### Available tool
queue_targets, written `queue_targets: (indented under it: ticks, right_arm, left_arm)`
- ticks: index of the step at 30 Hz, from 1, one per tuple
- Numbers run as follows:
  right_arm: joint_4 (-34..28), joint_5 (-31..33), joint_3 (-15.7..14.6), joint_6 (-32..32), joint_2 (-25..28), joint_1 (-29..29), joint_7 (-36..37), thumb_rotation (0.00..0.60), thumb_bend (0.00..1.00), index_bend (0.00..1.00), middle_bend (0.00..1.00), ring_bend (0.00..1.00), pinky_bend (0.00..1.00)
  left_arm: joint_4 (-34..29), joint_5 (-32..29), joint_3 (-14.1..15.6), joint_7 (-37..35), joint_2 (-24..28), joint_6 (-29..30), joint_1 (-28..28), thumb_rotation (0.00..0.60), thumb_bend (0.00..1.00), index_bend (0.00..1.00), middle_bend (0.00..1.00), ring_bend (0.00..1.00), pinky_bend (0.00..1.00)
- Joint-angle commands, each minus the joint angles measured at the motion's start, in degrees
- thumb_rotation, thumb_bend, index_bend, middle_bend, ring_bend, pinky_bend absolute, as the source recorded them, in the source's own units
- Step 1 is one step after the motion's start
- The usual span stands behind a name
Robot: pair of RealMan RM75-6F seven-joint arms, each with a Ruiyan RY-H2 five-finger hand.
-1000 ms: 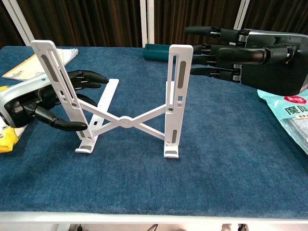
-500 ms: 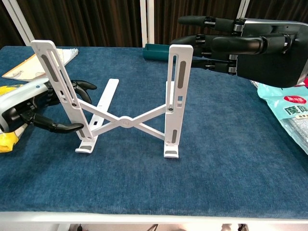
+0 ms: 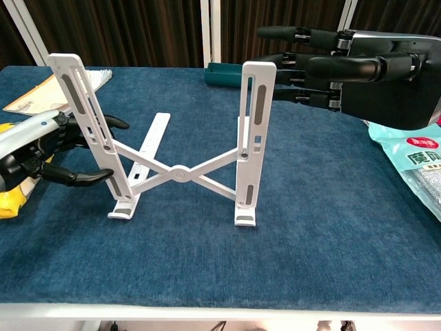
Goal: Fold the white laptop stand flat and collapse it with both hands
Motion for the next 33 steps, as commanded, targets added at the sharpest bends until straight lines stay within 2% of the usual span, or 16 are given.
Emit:
queue_targets:
  ticks: [1,10,19,26,28,31,33]
  right_arm:
    - [0.0,0.0,0.0,0.0,0.0,0.0,0.1,0.600,0.17,0.11,0.28,0.09,0.07]
    - [0.1,0.1,-0.1,0.2,-0.1,-0.1,0.1,0.600,0.17,0.12,0.28,0.09,0.07]
    - [0.4,0.2,-0.3,-0.1,-0.2,-0.1,-0.3,0.600,0.17,0.12,0.28,0.09,0.07]
    - [0.2,1.4,-0.9,-2.5,-0.5,-0.4,-7.3,0.600,0.17,0.12,0.28,0.09,0.07]
    - [0.1,1.3,-1.2,-3.0,-0.7,-0.5,-8.8,0.600,0.17,0.12,0.28,0.09,0.07]
    - [0.0,1.7,-1.4,-4.1,-1.0,-0.6,-12.8,0.600,0.17,0.12,0.28,0.09,0.07]
    - [-0.5,3.1,-1.0,-5.4,-1.4,-0.5,-15.9,0.600,0.16,0.12,0.26,0.08,0.07]
  left_arm:
    - [-0.1,0.2,0.1,0.1,0.0,-0.1,0.2,0.600,0.27,0.51,0.19,0.10,0.30]
    - [-0.2,0.6,-0.2,-0.3,-0.1,-0.3,0.5,0.600,0.32,0.53,0.19,0.10,0.30]
    - [0.0,1.7,0.0,-1.4,-0.5,-0.2,0.7,0.600,0.47,0.59,0.22,0.10,0.30]
    - [-0.4,2.5,0.3,-1.4,-0.6,0.1,0.9,0.600,0.46,0.59,0.23,0.11,0.30]
    - [-0.6,2.6,0.5,-0.9,-0.6,-0.3,0.8,0.600,0.42,0.53,0.22,0.11,0.29]
    - [-1.7,2.9,0.8,-0.9,0.2,-1.4,0.4,0.600,0.29,0.32,0.17,0.10,0.27]
    - [-2.4,2.9,0.6,-0.4,0.7,-1.3,0.3,0.600,0.23,0.23,0.12,0.08,0.24]
